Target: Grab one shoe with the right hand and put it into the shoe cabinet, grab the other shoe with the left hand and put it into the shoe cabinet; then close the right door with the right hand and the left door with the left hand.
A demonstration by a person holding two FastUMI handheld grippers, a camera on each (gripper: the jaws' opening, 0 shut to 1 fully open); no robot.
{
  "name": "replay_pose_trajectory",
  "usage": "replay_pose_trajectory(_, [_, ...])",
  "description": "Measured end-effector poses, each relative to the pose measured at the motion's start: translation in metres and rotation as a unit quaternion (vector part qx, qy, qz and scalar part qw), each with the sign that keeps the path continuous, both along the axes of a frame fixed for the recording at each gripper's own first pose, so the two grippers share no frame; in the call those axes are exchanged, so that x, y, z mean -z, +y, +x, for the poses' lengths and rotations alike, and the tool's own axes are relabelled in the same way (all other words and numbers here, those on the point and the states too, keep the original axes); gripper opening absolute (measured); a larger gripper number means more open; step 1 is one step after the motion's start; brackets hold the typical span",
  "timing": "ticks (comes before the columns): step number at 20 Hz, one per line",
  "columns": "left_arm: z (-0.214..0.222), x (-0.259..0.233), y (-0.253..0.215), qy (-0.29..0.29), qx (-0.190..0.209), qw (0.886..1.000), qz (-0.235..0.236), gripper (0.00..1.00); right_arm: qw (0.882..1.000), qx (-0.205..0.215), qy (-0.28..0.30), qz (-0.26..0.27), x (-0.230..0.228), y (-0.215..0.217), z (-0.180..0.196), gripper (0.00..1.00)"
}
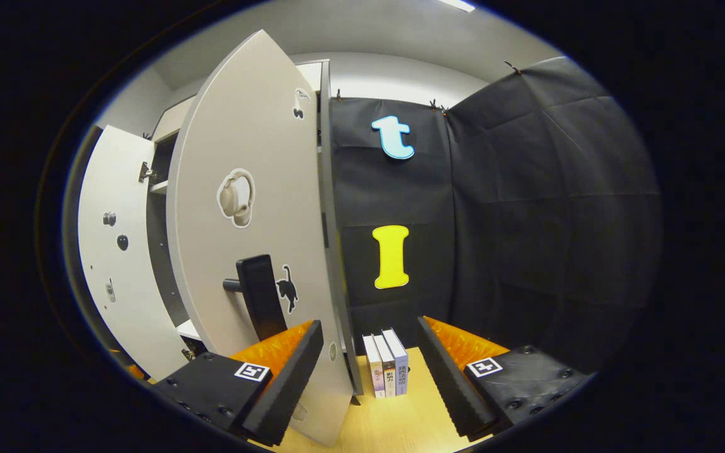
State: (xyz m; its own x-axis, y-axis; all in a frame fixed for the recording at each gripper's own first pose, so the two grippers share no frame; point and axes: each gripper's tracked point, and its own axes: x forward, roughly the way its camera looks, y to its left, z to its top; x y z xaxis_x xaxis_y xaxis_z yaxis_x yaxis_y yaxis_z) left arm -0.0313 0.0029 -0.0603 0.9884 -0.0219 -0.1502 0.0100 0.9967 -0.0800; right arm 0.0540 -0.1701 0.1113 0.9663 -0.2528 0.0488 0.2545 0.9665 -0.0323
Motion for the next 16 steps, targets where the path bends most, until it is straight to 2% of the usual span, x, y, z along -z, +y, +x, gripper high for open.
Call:
replay_pose_trajectory(3, [-0.009, 0.003, 0.02, -0.003, -0.002, 1.0, -0.004, 0.96, 1.0, 0.0, -0.003, -0.004, 0.003, 0.027, 0.006, 0.98])
replay_pose_trajectory(11, [-0.034, 0.024, 0.095, 0.002, -0.031, 0.999, -0.023, 0.95, 0.998, -0.026, 0.006, 0.063, 0.032, 0.099, 0.033, 0.98])
replay_pose_trajectory(16, [-0.031, 0.033, 0.154, 0.007, -0.054, 0.998, -0.029, 0.95, 0.998, -0.015, 0.014, 0.057, 0.056, 0.118, 0.016, 0.98])
